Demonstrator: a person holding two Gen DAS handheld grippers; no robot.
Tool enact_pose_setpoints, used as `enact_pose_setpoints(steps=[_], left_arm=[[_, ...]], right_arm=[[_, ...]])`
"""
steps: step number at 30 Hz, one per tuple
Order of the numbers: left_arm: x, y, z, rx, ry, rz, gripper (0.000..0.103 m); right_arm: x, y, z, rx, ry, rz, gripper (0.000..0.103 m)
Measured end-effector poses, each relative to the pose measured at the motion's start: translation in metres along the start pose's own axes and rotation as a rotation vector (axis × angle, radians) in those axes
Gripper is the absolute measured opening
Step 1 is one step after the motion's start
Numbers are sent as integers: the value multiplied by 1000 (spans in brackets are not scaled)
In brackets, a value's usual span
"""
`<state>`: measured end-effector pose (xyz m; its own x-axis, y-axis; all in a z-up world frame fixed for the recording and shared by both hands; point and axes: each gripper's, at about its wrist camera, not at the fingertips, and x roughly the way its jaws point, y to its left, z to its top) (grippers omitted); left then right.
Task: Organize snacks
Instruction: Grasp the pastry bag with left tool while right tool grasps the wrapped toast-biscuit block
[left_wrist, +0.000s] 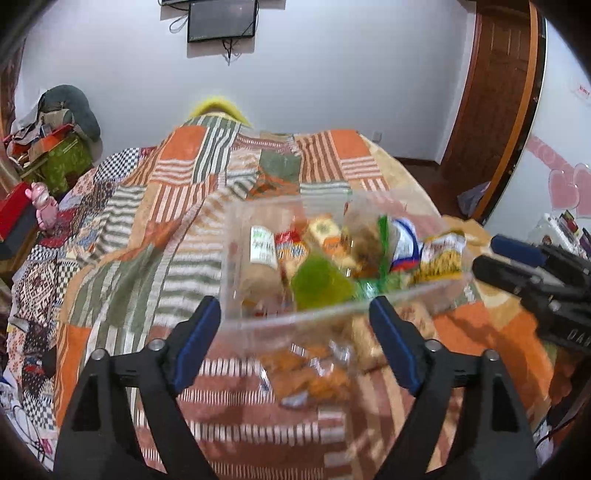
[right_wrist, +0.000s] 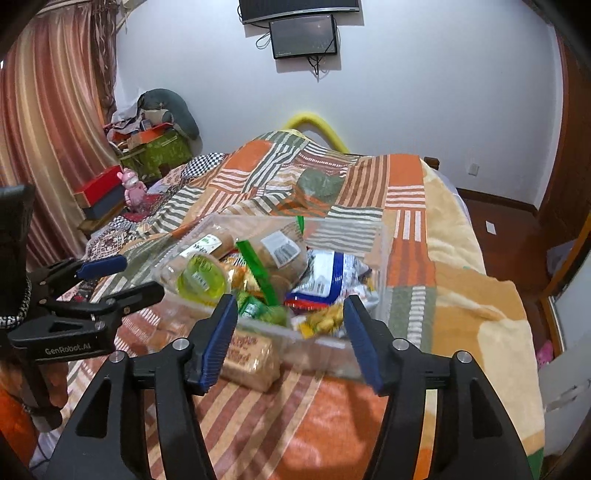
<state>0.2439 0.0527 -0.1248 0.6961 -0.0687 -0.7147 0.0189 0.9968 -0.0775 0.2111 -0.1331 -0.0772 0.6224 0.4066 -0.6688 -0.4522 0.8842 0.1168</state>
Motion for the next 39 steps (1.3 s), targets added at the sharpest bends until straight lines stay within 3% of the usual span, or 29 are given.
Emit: enact_pose_setpoints(steps=[10, 21, 30, 37, 39], left_arm=[[34, 4, -30, -45, 109, -12, 90], [51, 19, -44, -73, 126, -65, 93], [41, 27, -54, 12, 127, -74, 93], [50, 54, -59, -100, 147, -144, 93], [54, 54, -57, -108, 140, -128, 93]], right_arm=[[8, 2, -22, 1, 56, 11, 62], [29, 24, -33, -17, 99, 31, 82], [62, 43, -35, -22, 164, 41, 84], [76, 42, -33, 59, 193, 79, 90], [79, 41, -33, 67, 204, 73, 90]])
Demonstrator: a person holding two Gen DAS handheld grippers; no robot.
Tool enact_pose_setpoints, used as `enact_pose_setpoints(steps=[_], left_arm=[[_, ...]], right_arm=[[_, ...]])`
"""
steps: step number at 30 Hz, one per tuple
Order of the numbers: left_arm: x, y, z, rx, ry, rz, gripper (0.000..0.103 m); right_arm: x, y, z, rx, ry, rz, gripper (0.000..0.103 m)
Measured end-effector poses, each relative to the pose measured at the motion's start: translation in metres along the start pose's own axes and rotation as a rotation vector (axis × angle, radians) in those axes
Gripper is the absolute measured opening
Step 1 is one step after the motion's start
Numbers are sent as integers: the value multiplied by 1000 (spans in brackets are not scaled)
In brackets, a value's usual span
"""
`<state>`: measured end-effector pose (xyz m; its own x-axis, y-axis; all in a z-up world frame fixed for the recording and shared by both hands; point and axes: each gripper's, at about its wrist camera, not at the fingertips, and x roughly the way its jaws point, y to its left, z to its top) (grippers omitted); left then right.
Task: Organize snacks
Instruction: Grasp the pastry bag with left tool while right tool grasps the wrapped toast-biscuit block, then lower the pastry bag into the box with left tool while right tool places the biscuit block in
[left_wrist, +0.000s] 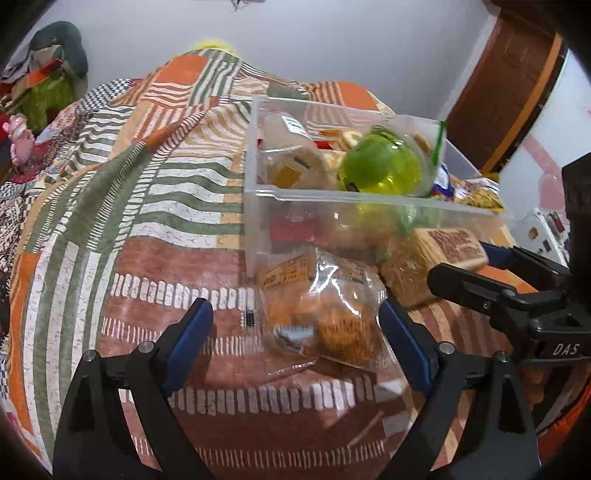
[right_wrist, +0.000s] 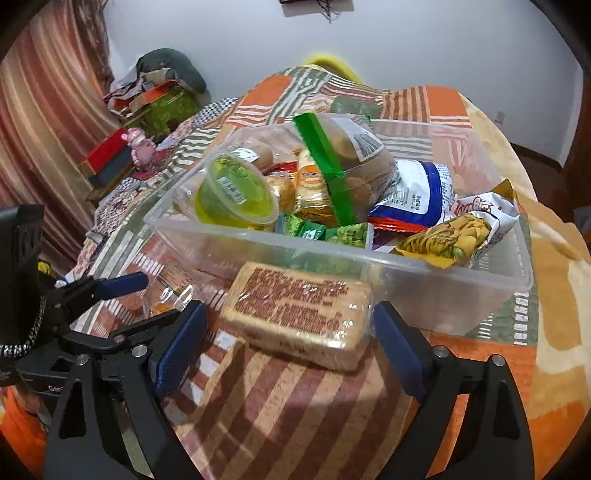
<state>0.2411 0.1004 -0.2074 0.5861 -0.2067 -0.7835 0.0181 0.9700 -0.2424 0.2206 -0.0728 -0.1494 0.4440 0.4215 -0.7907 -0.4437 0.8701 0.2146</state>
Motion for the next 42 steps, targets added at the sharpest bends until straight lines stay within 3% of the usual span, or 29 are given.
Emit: enact_pose_setpoints(steps=[7, 12, 18, 24, 33, 42], left_arm=[[15, -11, 5, 15, 11, -20, 91], [31, -27, 2, 89, 39, 34, 64], [16, -30, -5, 105, 11, 37, 58], [-22, -46, -1, 137, -61, 45, 57], [-71, -60, 34, 114, -200, 19, 57], [-64, -69, 85, 113, -261, 44, 57]], right_arm=[[-4, -4, -4, -5, 5, 6, 80], [-12, -6, -8, -34, -13, -23, 79], [-27, -8, -12, -44, -40, -34, 79], [-49, -10, -11, -46, -87, -36, 79], [-91, -11, 14, -38, -232, -38, 79], [-84, -28, 44, -26, -293, -106, 79]])
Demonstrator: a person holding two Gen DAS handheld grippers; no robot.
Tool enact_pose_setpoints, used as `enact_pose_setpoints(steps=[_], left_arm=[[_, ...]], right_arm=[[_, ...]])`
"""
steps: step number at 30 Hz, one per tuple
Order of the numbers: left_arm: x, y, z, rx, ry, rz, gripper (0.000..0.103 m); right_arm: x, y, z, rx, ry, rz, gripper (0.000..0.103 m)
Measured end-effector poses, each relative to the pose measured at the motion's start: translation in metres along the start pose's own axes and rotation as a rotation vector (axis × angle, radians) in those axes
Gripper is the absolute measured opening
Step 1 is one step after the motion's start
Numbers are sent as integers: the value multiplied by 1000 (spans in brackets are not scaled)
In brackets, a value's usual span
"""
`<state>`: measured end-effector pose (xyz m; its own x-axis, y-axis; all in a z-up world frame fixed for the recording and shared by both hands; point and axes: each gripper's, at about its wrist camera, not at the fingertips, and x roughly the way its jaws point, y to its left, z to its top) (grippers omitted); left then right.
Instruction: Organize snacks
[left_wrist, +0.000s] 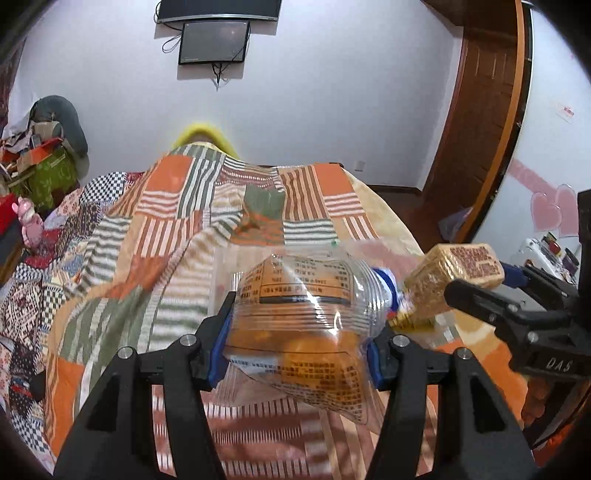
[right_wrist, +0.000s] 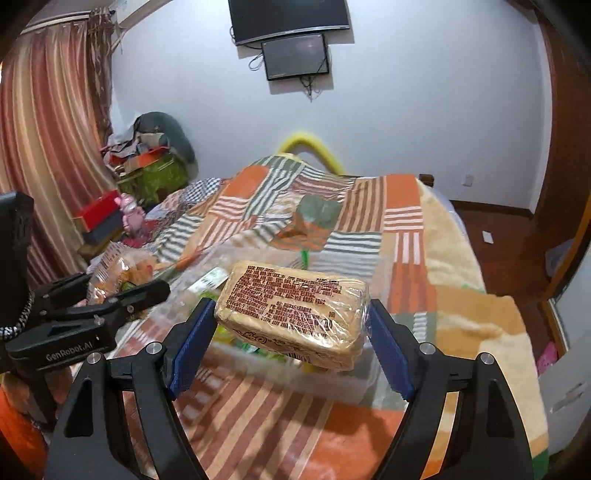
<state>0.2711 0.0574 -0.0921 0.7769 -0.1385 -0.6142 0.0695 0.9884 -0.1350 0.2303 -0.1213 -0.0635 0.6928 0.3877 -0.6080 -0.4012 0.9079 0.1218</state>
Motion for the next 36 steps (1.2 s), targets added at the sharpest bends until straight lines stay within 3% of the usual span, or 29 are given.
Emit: enact_pose_setpoints(steps=[7, 12, 21, 28, 36], left_arm=[[49, 6, 17, -13, 45, 34, 57], [75, 0, 17, 41, 83, 47, 57], [86, -10, 10, 92, 123, 43, 64], [53, -7, 12, 47, 96, 1, 68], [-38, -15, 19, 24, -65, -8, 68]], right_arm=[[36, -15, 4, 0, 52, -33, 78], [51, -11, -1, -30, 89, -32, 78], [49, -18, -7, -16, 142, 8, 80], [21, -21, -3, 24, 108, 37, 80], [-55, -4, 15, -8, -43, 36, 81]])
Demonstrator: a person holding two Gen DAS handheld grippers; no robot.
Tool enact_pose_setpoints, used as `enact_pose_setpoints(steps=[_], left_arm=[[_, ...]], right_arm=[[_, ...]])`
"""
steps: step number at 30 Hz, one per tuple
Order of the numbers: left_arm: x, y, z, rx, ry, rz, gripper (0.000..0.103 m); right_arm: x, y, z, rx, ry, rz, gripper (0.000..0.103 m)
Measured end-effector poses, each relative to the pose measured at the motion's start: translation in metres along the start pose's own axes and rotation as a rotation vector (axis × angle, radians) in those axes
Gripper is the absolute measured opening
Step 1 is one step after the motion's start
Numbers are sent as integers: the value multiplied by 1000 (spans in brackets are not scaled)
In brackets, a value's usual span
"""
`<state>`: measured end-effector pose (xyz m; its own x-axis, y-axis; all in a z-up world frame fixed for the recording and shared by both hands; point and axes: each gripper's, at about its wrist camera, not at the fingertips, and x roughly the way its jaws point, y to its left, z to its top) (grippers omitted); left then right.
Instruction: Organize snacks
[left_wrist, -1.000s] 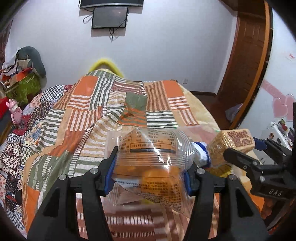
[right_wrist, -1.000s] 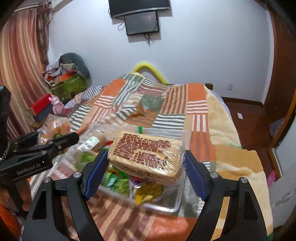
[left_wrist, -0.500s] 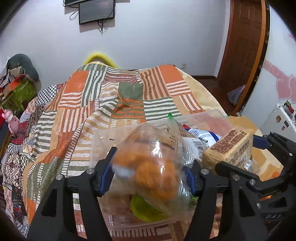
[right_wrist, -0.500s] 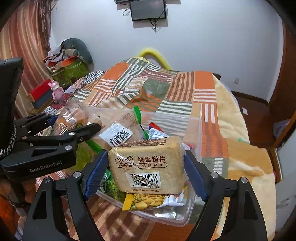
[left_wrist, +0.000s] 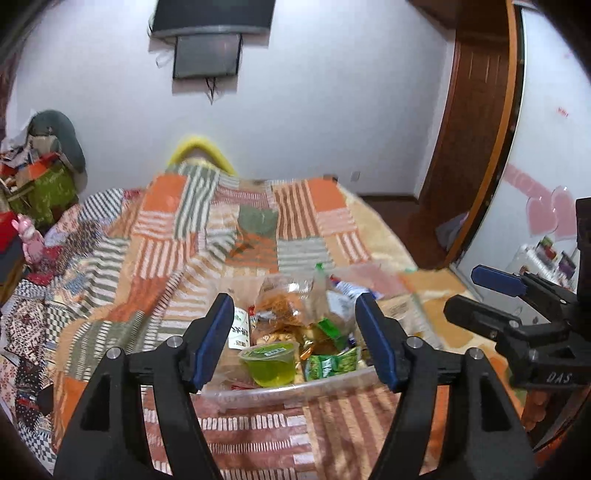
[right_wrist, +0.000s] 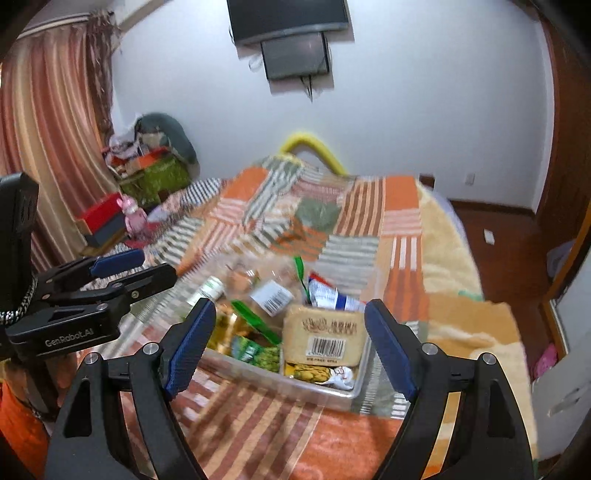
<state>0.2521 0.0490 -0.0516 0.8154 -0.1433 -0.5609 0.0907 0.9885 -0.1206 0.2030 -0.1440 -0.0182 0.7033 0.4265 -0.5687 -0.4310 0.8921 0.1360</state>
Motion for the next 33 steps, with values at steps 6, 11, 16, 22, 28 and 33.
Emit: enact_pose_setpoints(steps=[6, 11, 16, 22, 28, 33], left_arm=[[-79, -15, 2, 13, -146, 41, 68], [-136, -32, -4, 27, -251, 38, 69], [-176, -49, -14, 53, -341, 62, 86], [-197, -59, -22, 58, -378, 77, 98], [-201, -59, -30, 50, -375, 95, 102], [-203, -60, -36, 49, -371, 103, 103]], right_arm=[[-65, 18, 10, -13, -146, -4, 81], [-107, 33, 7, -32, -246, -16, 82], [-132, 43, 0, -40, -312, -26, 90], [-135, 47, -7, -40, -326, -53, 103], [-137, 52, -16, -64, -304, -66, 103], [-140, 52, -24, -58, -299, -65, 103]])
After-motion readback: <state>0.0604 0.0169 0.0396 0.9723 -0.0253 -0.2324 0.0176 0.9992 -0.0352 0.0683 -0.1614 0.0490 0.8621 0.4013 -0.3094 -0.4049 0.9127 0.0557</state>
